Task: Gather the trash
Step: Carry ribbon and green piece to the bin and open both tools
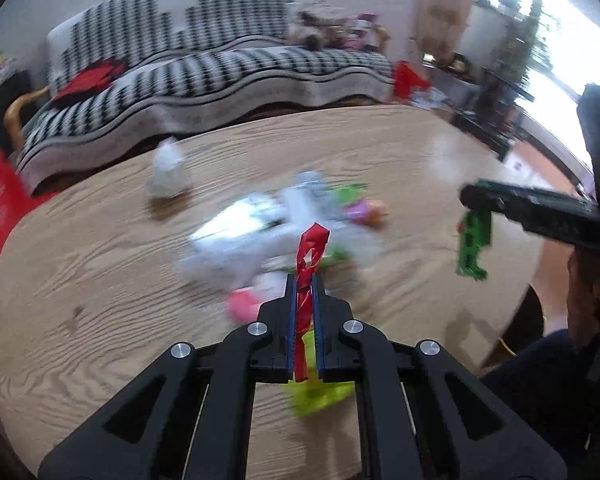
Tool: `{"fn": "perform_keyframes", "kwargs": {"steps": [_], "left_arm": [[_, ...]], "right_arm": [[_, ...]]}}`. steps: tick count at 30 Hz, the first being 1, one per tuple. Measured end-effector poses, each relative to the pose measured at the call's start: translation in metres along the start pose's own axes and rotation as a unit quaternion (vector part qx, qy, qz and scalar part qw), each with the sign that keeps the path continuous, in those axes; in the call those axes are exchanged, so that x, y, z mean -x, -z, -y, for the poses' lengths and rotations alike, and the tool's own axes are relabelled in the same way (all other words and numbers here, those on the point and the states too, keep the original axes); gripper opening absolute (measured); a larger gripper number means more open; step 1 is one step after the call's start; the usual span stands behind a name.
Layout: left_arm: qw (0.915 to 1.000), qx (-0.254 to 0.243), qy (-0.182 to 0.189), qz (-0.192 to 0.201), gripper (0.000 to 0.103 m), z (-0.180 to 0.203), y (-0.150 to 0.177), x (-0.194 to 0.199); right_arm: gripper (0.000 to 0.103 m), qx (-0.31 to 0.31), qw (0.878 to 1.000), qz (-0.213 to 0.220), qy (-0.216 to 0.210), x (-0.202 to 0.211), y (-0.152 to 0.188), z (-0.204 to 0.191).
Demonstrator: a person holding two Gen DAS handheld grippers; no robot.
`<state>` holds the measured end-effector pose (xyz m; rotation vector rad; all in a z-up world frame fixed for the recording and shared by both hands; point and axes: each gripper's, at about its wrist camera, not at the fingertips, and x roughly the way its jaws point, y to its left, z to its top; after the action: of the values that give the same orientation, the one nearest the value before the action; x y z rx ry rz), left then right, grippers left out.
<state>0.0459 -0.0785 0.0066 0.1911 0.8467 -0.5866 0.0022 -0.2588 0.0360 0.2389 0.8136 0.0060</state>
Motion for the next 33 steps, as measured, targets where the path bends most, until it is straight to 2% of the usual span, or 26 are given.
{"fn": "perform_keyframes", "kwargs": {"steps": [5,9,12,15,19,23,25,27,33], "left_arm": [[0.9969,-0.05,0.06,-0.003,0.006,0.085,-0.018,-0.009],[0.9893,-0.079,0.122,-0.003,0.006,0.159,-0.029,-0.015],[0.98,-0.102,0.17,-0.021,0.006,0.227,-0.034,-0.027],[0.9714,-0.132,0.195,-0.03,0.006,0.284,-0.031,-0.036],[0.9588,-0.165,0.223,-0.061,0.006,0.354,-0.011,-0.06],[0.9513,-0.161,0.241,-0.104,0.006,0.387,0.018,-0.091],[0.9485,-0.173,0.241,-0.111,0.006,0.399,0.029,-0.102],[0.9405,-0.167,0.265,-0.133,0.006,0.405,0.039,-0.113],[0.9348,-0.185,0.267,-0.143,0.006,0.418,0.046,-0.131]], "right_arm": [[0.036,-0.028,0.998,0.03,0.051,0.059,0.005,0.056],[0.036,-0.069,0.992,0.047,0.097,0.112,0.024,0.116],[0.036,-0.101,0.985,0.05,0.132,0.144,0.047,0.159],[0.036,-0.133,0.977,0.048,0.157,0.167,0.072,0.195],[0.036,-0.183,0.963,0.046,0.193,0.192,0.112,0.247],[0.036,-0.224,0.95,0.027,0.214,0.195,0.153,0.285],[0.036,-0.242,0.945,0.017,0.219,0.192,0.168,0.301],[0.036,-0.262,0.94,0.008,0.219,0.186,0.184,0.316],[0.036,-0.29,0.933,-0.007,0.215,0.171,0.211,0.336]]}}
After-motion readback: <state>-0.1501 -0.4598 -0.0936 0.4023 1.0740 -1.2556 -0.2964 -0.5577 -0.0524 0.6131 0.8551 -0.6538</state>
